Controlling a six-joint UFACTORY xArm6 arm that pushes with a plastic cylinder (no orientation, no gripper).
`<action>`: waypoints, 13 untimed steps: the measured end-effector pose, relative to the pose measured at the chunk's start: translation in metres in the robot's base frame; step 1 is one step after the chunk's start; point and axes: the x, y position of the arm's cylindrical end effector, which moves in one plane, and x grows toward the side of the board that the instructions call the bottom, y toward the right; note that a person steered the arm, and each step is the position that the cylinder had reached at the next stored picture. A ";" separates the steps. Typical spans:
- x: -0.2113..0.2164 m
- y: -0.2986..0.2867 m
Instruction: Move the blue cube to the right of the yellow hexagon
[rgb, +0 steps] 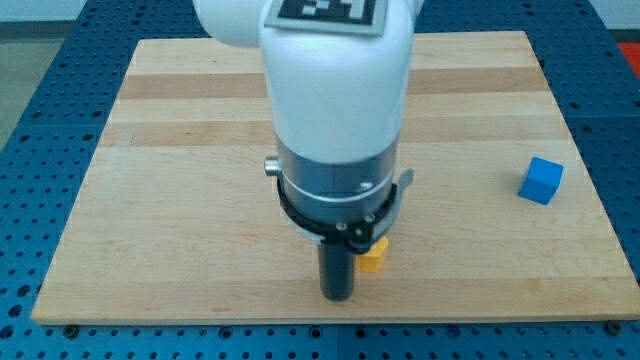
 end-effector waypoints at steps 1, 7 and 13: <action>0.005 0.055; -0.114 0.116; -0.149 0.115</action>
